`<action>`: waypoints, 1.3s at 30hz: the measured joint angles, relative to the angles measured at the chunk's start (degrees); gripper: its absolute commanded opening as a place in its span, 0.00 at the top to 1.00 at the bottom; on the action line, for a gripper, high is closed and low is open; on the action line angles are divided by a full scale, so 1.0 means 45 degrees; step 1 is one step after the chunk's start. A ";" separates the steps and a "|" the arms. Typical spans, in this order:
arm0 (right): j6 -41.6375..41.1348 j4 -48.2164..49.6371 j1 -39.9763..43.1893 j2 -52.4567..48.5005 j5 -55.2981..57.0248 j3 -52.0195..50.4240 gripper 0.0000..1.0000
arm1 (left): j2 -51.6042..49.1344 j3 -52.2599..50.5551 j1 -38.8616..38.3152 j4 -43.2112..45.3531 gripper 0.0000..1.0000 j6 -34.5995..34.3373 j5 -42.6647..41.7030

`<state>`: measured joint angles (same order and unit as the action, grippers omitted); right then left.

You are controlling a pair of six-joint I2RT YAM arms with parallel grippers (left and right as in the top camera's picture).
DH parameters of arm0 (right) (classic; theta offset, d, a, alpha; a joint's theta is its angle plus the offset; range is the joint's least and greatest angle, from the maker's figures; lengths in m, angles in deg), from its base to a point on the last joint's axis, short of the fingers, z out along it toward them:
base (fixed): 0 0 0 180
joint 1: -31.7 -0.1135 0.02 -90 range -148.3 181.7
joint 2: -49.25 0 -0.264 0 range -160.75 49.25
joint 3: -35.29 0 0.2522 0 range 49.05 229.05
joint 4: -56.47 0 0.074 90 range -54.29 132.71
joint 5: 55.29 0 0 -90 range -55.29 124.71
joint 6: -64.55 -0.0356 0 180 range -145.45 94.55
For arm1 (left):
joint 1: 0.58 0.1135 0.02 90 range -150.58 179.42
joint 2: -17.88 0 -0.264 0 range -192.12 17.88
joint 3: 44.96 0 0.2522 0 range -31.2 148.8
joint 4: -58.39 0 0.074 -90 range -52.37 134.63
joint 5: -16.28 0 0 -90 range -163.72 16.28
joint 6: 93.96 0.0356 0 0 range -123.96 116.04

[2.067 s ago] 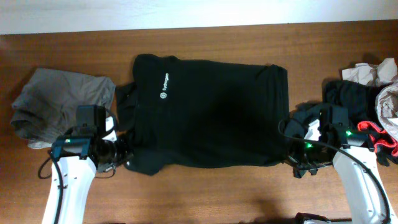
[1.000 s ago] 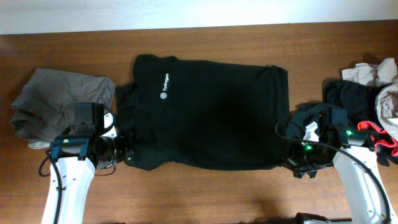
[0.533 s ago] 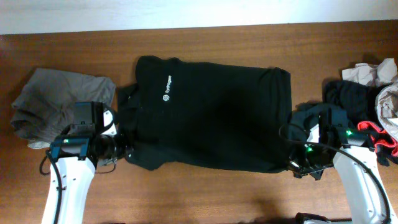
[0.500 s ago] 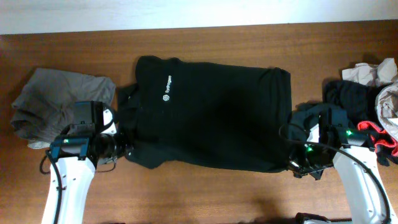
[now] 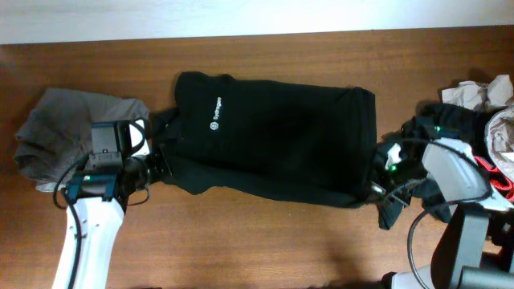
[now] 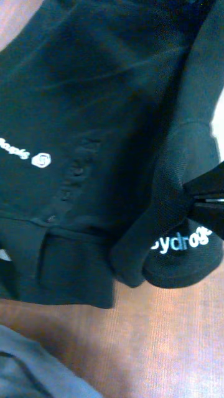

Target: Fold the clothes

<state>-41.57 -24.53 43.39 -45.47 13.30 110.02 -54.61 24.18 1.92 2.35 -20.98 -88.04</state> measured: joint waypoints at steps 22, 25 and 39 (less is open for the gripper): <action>-0.0457 0.3395 0.0000 -0.1229 -0.0170 0.1297 0.94 | -0.2929 0.0010 0.0000 0.3157 1.00 0.0607 -0.0005; -0.0670 0.3993 0.0000 -0.1384 -0.0170 0.1297 0.94 | -0.3220 0.0010 0.0000 0.3672 1.00 0.0617 -0.0005; -0.0976 0.5134 0.0000 -0.1496 -0.0170 0.1297 0.59 | -0.4274 0.0010 0.0000 0.4352 0.26 0.0763 0.0029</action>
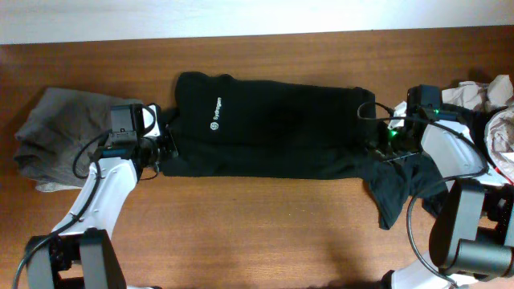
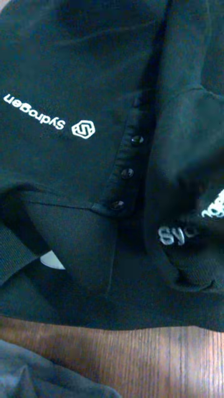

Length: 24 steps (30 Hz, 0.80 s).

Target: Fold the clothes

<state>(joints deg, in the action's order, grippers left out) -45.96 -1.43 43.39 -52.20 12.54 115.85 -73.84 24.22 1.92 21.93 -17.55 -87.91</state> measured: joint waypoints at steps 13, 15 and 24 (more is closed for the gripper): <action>0.0194 -0.0646 0.0000 0.0000 0.0044 0.0029 0.49 | 0.0000 0.2754 0.0612 -0.3172 0.01 0.1175 0.0151; 0.0379 -0.0845 0.0000 0.0005 0.0000 0.0219 0.49 | 0.0005 0.3823 0.0520 -0.3385 0.01 0.1608 -0.0296; 0.1919 -0.2832 0.0000 0.0126 -0.0189 0.4012 0.45 | -0.0044 0.5736 -0.0155 -0.1481 0.01 0.3235 -0.1457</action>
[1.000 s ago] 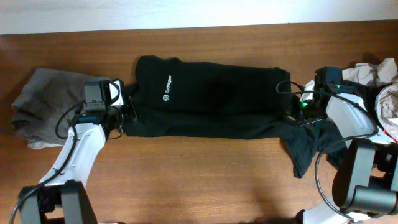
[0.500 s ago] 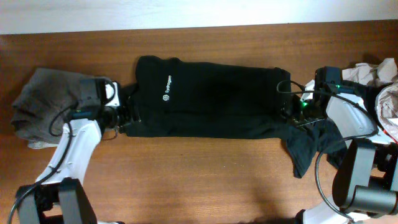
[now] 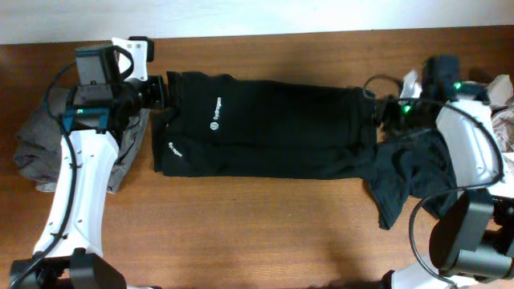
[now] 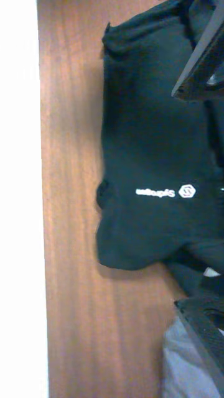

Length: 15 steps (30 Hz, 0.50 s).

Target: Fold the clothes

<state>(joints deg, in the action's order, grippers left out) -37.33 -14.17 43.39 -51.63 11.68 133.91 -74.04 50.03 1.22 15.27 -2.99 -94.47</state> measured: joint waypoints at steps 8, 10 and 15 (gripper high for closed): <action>0.0345 0.1710 0.0000 -0.0408 -0.0005 0.0520 0.44 | -0.3016 0.0704 -0.0087 0.0797 0.03 0.0714 0.0049; 0.0364 0.2511 0.0000 -0.0933 0.0000 0.0525 0.44 | -0.3934 0.0908 -0.0087 0.1112 0.03 0.0923 0.0087; 0.0291 0.4046 0.0000 -0.2171 0.0000 0.0525 0.44 | -0.5450 0.1447 -0.0087 0.2676 0.11 0.1185 0.0121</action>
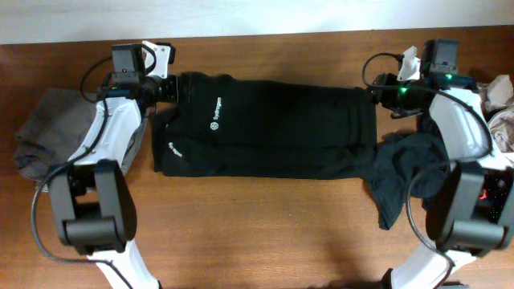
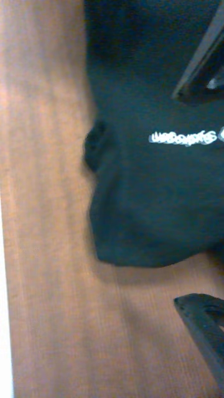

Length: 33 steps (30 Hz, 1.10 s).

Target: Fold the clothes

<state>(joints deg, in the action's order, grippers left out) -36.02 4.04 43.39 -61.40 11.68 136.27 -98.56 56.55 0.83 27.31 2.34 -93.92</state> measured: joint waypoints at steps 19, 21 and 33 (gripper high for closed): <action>-0.0257 0.1938 0.0000 -0.2307 0.0000 0.0000 0.44 | -0.3109 0.1039 0.0000 0.2157 0.11 0.0034 -0.0180; -0.0267 0.1933 0.0000 -0.2307 0.0000 0.0000 0.44 | -0.3288 0.1180 0.0000 0.2147 0.16 0.0034 -0.0180; -0.0272 0.1651 0.0000 -0.2307 0.0000 0.0000 0.49 | -0.3842 0.1394 0.0000 0.2225 0.19 0.0029 -0.0180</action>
<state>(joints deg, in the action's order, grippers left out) -37.24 11.47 43.39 -71.78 11.68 136.27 -115.85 62.82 0.83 37.32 2.47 -94.73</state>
